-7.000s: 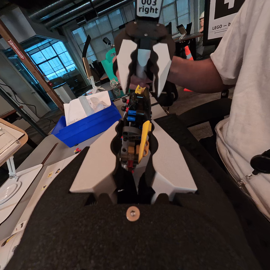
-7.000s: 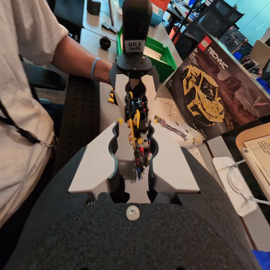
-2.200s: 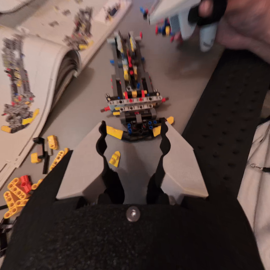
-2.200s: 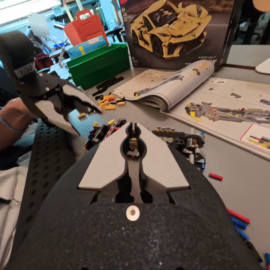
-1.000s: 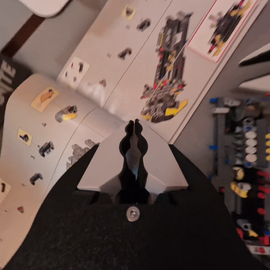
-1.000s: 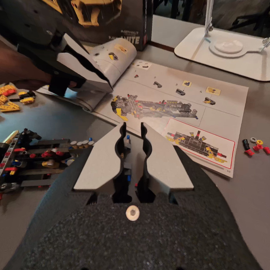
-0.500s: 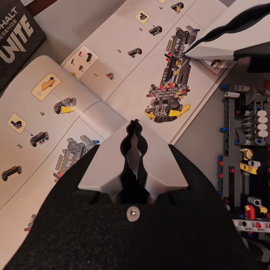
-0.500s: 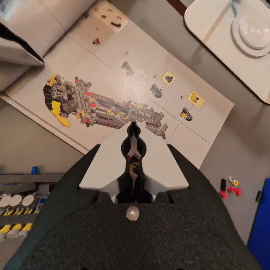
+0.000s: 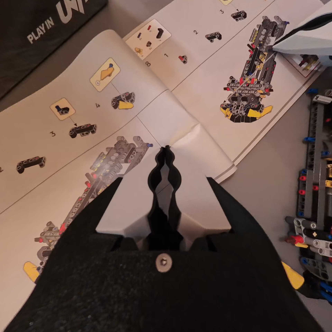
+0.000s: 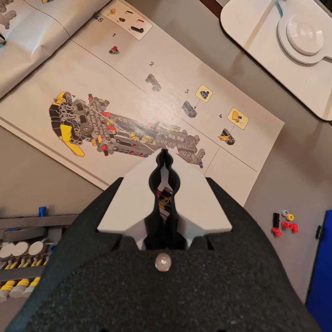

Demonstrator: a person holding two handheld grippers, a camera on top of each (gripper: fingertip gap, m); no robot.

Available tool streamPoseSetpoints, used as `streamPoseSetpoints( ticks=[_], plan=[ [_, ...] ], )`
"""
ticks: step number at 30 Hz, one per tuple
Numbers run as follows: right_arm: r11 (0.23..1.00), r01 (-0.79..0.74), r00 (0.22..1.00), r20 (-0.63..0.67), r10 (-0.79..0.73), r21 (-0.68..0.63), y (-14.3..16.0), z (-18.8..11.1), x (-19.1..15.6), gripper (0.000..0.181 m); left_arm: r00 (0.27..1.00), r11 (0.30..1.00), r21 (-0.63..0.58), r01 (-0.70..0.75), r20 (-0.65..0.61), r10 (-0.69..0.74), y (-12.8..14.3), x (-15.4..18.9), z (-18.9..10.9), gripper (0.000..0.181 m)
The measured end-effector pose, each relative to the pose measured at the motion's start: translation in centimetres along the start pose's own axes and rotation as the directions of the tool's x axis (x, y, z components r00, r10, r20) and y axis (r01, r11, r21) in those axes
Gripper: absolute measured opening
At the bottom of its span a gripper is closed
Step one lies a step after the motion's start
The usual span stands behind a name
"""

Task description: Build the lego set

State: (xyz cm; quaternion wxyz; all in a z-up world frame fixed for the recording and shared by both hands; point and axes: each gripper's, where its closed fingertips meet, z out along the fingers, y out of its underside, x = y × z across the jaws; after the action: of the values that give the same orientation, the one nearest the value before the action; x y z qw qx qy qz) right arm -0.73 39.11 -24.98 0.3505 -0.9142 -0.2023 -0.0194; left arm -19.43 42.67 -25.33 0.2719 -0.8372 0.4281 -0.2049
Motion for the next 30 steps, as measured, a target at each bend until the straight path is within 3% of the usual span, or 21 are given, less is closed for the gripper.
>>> streamPoseSetpoints(
  ticks=[25, 30],
  plan=[
    [0.999, -0.038, 0.997, -0.063, 0.036, -0.032, 0.6, -0.6, 1.2, 0.000, 1.000, 1.000, 0.007, 0.012, 0.028, -0.012, 0.0, -0.5, -0.2, 0.000],
    [0.972, -0.104, 0.993, -0.032, 0.113, 0.210, -3.1, -5.4, 1.2, 0.000, 0.993, 0.992, 0.063, 0.108, -0.046, -0.105, -1.1, -0.2, -1.4, 0.003]
  ],
)
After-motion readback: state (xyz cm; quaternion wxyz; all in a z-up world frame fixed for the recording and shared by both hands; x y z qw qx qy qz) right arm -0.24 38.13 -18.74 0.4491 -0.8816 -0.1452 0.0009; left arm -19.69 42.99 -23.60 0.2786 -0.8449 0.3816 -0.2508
